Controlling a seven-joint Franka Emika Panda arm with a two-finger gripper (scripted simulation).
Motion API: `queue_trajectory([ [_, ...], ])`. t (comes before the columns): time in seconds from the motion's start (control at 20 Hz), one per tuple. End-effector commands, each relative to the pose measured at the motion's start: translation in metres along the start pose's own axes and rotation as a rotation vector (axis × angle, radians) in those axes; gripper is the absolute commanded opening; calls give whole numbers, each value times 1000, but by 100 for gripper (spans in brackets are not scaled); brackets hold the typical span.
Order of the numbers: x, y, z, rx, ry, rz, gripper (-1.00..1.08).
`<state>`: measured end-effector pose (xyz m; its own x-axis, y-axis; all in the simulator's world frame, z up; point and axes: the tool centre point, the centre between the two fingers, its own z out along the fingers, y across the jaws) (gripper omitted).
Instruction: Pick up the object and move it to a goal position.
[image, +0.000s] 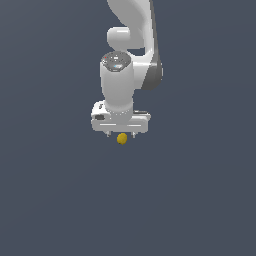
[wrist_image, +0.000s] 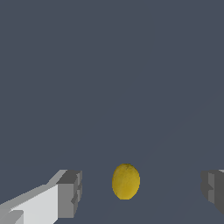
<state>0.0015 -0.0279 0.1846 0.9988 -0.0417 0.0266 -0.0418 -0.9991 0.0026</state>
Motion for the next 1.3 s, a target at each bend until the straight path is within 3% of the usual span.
queue_trajectory([
  [0.0, -2, 0, 3, 0, -1, -12, 100],
  [0.45, -20, 3, 31, -1, -8, -128, 100],
  [1.25, -79, 7, 96, 7, -24, -439, 100],
])
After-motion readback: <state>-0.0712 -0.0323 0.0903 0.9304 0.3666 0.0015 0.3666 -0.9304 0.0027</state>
